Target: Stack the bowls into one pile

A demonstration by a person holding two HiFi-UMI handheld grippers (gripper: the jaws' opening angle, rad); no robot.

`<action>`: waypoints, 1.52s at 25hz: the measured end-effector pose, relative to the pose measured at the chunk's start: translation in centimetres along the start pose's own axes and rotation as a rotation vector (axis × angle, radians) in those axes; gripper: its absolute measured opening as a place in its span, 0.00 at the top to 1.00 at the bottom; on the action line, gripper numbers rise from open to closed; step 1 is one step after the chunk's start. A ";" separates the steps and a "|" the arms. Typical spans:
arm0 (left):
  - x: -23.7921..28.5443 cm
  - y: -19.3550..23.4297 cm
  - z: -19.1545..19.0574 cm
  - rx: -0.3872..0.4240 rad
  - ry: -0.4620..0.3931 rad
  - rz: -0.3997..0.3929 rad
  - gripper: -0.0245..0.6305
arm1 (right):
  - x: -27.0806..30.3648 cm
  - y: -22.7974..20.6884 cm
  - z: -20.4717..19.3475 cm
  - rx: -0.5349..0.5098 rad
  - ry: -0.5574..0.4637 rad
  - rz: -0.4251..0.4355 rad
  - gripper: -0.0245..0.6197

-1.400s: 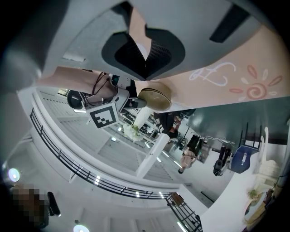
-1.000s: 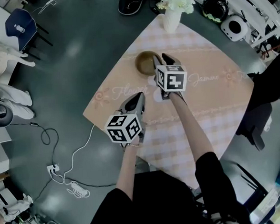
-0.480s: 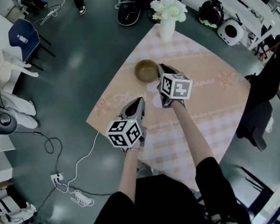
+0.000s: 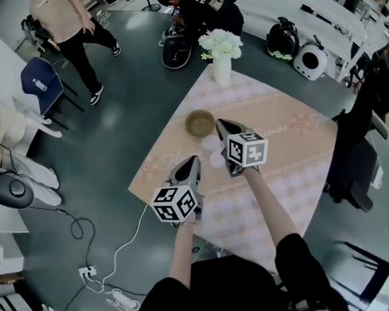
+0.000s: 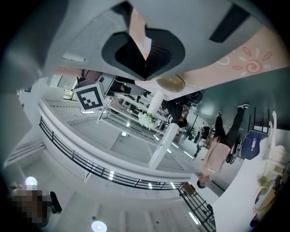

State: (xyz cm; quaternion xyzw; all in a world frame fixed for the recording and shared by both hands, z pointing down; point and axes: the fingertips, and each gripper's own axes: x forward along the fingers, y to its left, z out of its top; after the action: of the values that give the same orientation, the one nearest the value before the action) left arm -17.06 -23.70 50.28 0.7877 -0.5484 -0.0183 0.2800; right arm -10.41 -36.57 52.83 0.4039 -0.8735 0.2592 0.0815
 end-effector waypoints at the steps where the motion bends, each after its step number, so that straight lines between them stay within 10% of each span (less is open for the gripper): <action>1: -0.3 -0.4 0.2 0.010 -0.005 -0.005 0.97 | -0.7 0.4 0.2 -0.004 -0.011 0.015 0.97; 15: -5.7 -6.6 3.3 0.194 -0.085 -0.090 0.97 | -14.2 4.7 4.1 -0.062 -0.232 0.150 0.97; 38: -14.1 -10.2 7.8 0.276 -0.253 -0.078 0.97 | -29.5 8.0 7.4 -0.123 -0.495 0.080 0.97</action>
State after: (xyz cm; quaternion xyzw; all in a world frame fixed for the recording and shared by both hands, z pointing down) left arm -16.54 -12.18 35.10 0.8307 -0.5457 -0.0527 0.0972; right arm 3.59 -16.59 33.07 0.4146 -0.8962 0.1018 -0.1207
